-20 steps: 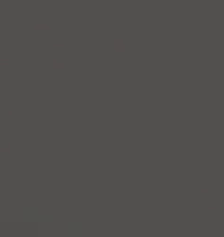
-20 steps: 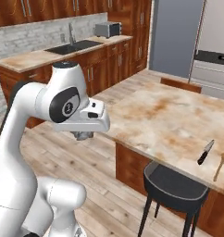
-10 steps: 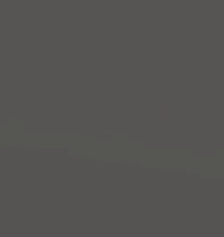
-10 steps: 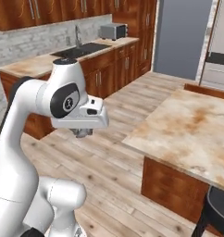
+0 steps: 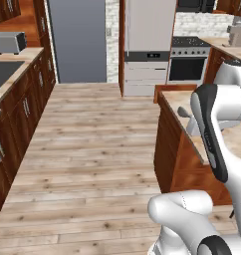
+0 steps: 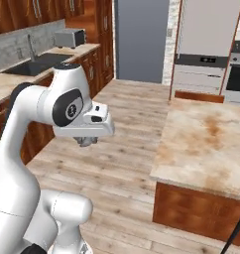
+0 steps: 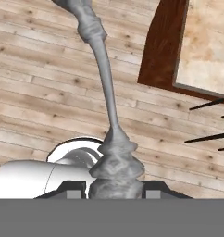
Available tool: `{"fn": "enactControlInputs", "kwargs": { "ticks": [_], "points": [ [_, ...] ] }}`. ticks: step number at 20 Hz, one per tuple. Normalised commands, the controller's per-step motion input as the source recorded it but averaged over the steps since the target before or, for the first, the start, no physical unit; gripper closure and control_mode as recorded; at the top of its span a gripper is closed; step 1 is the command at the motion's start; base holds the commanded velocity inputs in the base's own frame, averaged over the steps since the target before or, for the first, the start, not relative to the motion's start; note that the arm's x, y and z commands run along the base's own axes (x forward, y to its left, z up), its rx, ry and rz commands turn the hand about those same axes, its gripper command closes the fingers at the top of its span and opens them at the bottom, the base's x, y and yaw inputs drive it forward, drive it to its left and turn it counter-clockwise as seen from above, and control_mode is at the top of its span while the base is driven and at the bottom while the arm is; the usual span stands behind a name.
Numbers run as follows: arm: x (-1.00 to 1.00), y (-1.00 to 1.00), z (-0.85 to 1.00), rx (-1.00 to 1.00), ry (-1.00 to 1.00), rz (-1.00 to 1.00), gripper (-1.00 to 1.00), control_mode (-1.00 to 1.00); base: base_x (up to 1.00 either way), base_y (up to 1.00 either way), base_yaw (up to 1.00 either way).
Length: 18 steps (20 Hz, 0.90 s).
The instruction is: Pick up the metallic utensils from the counter and place them in the open drawer. Make sure not to pick up any wooden utensils.
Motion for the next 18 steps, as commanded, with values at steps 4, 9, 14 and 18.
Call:
{"fn": "enactControlInputs", "kwargs": {
  "ticks": [4, 9, 14, 18],
  "points": [
    [0.0, 0.0, 0.0, 0.0, 0.0, 0.0, 1.0, 1.0, 1.0, 0.98, -0.55],
    [0.0, 0.0, 0.0, 0.0, 0.0, 0.0, 1.0, 1.0, 1.0, 0.99, -0.55],
    [0.0, 0.0, 0.0, 0.0, 0.0, 0.0, 1.0, 1.0, 1.0, 0.87, -0.57],
    [0.0, 0.0, 0.0, 0.0, 0.0, 0.0, 1.0, 1.0, 1.0, 0.77, -0.62]
  ]
}}
